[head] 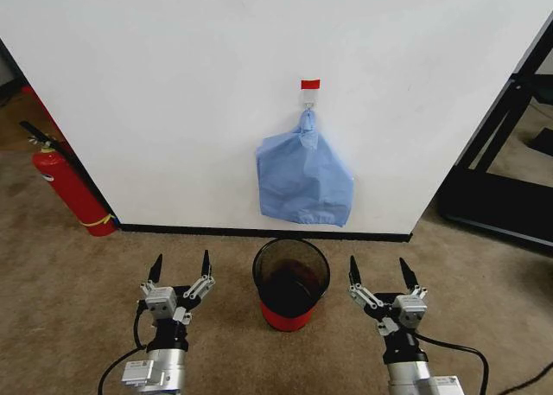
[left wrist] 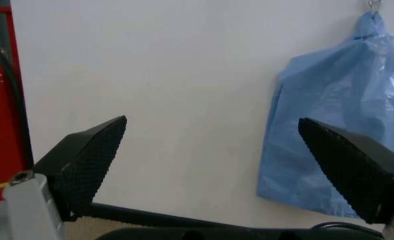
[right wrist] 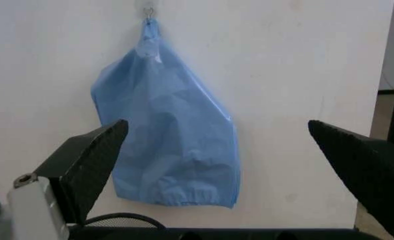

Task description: Pick up the garbage bag from the wall and place it over the trash bin.

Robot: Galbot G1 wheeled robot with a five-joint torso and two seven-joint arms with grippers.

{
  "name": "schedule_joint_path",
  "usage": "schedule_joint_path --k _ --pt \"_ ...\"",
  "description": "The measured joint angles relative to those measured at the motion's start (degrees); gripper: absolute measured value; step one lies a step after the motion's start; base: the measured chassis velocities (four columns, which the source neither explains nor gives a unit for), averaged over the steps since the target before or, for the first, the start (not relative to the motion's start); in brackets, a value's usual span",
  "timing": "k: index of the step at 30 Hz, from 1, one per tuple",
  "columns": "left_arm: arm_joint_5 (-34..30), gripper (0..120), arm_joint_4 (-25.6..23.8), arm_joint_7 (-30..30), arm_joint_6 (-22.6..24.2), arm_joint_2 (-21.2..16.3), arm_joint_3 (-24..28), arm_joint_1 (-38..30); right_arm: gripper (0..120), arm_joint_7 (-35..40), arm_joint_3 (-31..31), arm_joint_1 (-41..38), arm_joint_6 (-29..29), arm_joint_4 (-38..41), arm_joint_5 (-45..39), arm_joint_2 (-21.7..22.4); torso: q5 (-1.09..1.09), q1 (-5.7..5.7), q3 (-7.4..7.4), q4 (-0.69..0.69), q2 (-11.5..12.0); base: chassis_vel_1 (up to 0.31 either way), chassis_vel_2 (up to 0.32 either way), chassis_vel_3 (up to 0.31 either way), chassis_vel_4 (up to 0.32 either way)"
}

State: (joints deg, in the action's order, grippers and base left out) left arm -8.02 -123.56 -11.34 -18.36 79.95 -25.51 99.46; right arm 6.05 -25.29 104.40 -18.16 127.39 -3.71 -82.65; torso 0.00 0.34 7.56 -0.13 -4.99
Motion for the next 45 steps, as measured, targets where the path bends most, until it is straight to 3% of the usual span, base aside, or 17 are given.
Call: schedule_joint_path --k 14,20,22,29,31,32,34,39,45 --pt "-0.7 100 0.3 -0.2 -0.1 -0.4 -0.8 -0.2 100 0.9 -1.7 -1.7 1.9 -0.8 -4.3 1.7 0.00 0.00 0.00 -0.01 0.0 0.000 0.000 0.000 0.000" --pt "-0.4 100 0.6 -0.2 0.1 0.2 -0.3 -0.4 100 0.8 -1.8 -4.0 4.3 -1.3 -10.2 4.4 0.01 0.00 0.00 -0.01 0.0 0.000 0.000 0.000 0.000" --pt "-0.1 100 1.0 -0.2 0.3 0.0 0.0 -0.5 100 0.1 -2.0 -6.6 6.8 -1.6 -18.4 7.6 0.00 0.00 0.00 0.00 0.0 0.000 0.000 0.000 0.000" --pt "0.0 100 1.0 -0.2 1.0 -1.4 0.3 -0.7 100 -3.1 -3.3 -15.1 8.7 -5.5 -32.9 15.0 0.03 0.00 0.01 0.04 0.0 0.000 0.000 0.000 0.000" --pt "-0.1 100 1.2 -0.2 1.4 -2.1 0.9 -1.4 100 -4.1 -3.9 -16.0 9.1 -6.1 -35.6 16.1 0.01 0.00 0.01 0.01 0.0 0.000 0.000 0.000 0.000" --pt "-0.2 100 1.3 -0.1 1.6 -2.5 1.2 -1.6 100 -5.0 -4.1 -17.2 10.0 -6.8 -38.3 17.1 -0.03 0.00 0.00 -0.07 0.0 0.000 0.000 0.000 0.000" --pt "-0.3 100 1.3 -0.1 1.7 -2.7 1.3 -1.3 100 -7.2 -3.8 -20.4 11.4 -8.6 -43.0 18.5 0.03 0.00 0.00 -0.03 0.0 0.000 0.000 0.000 0.000" --pt "0.3 100 0.2 -0.1 1.3 -2.4 1.0 1.1 100 -16.2 -1.1 -32.2 19.5 -13.9 -58.0 19.8 0.01 0.00 0.01 0.00 0.0 0.000 0.000 0.000 0.000" --pt "2.2 100 0.4 -0.1 0.7 -1.8 0.9 2.0 100 -20.7 6.2 -45.7 22.7 -23.8 -67.2 18.7 -0.01 0.01 0.01 0.01 0.0 0.000 0.000 0.000 0.000"
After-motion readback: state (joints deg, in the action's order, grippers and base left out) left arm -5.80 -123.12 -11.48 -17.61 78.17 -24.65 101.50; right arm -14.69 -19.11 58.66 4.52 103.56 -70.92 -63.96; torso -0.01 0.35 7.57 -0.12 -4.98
